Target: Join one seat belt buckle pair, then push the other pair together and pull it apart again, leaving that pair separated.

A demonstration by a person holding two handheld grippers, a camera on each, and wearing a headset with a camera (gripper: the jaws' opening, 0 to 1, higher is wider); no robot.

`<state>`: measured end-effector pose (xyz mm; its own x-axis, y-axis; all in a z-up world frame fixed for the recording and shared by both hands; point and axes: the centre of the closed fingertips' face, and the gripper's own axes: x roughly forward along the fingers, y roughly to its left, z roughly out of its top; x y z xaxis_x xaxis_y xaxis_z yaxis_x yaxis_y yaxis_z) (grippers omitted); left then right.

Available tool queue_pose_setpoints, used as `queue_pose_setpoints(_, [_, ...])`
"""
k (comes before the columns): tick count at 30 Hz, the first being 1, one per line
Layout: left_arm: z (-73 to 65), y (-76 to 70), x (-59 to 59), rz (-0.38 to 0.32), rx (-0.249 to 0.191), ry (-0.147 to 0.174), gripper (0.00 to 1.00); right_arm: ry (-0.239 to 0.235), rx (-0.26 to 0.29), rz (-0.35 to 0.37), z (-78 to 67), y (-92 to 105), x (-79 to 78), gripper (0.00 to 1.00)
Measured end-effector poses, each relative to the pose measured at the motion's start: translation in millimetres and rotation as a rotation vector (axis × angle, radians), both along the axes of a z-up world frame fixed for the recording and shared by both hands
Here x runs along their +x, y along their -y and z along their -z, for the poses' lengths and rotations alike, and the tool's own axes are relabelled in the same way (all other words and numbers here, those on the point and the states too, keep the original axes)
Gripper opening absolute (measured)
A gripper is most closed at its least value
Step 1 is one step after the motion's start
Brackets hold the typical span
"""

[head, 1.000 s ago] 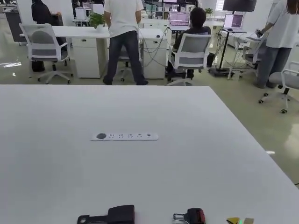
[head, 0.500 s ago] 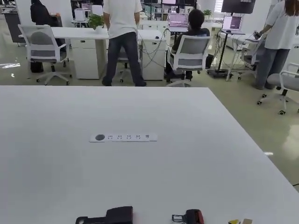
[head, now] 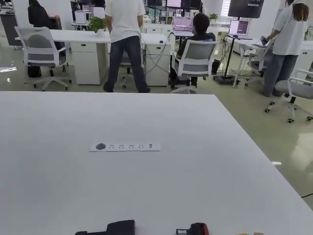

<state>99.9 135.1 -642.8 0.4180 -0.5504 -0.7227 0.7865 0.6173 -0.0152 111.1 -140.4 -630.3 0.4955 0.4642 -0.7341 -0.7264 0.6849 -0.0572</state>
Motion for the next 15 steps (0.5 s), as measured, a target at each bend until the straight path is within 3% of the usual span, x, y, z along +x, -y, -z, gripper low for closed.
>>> queue_pose_setpoints(15, [-3.3, -1.3, 4.4, 0.004, 0.012, 0.009, 0.90, 0.000, -0.006, -0.026, 2.8, -6.8, 2.3, 0.95])
